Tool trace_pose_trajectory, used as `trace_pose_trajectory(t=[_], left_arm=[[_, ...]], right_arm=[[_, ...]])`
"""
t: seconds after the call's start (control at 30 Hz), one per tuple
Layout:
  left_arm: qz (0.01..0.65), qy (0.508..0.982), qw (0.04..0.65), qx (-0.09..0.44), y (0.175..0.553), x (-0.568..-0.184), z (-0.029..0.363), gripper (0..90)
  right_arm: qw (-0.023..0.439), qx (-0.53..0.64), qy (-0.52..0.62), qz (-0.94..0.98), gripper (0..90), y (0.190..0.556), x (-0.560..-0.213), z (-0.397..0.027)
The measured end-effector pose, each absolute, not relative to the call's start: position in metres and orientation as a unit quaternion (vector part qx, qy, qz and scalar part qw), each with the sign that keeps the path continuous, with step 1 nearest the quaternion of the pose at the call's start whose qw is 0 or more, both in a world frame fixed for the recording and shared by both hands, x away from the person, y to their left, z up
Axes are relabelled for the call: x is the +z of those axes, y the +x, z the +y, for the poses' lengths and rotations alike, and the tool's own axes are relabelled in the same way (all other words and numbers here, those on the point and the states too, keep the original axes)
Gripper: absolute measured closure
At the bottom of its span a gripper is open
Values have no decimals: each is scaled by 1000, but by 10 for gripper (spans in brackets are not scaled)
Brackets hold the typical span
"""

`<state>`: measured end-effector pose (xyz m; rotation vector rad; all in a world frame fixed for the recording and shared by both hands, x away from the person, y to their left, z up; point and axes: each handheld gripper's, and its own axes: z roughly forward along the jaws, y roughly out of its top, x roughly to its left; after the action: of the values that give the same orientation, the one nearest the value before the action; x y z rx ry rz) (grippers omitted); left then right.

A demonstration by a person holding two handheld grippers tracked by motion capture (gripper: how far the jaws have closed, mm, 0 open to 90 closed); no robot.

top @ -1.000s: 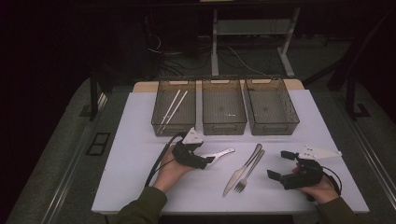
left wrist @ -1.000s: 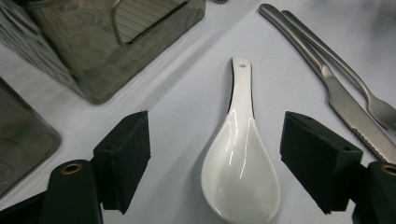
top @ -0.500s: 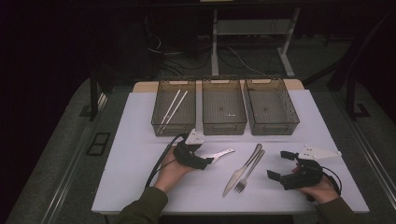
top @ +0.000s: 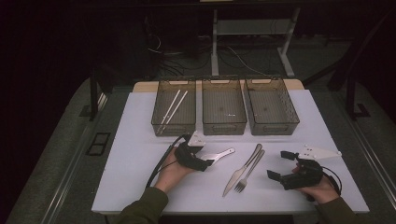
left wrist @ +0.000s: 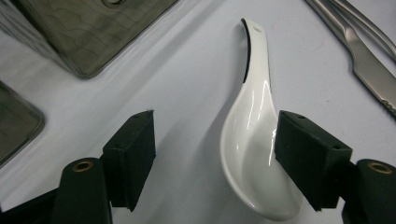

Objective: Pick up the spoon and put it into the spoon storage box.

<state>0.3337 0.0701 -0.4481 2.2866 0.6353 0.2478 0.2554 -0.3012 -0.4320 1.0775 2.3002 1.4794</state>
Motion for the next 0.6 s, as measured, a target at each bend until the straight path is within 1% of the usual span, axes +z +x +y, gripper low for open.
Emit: trace_pose_trajectory(t=[0.37,0.6], left_arm=[[234,896,367,87,331,-447,69,397],[228,898,369,75,328,-446,68,502]], right_arm=[[102,501,364,779,9,255,-432,-301],[102,501,365,778,9,255,-432,-301]])
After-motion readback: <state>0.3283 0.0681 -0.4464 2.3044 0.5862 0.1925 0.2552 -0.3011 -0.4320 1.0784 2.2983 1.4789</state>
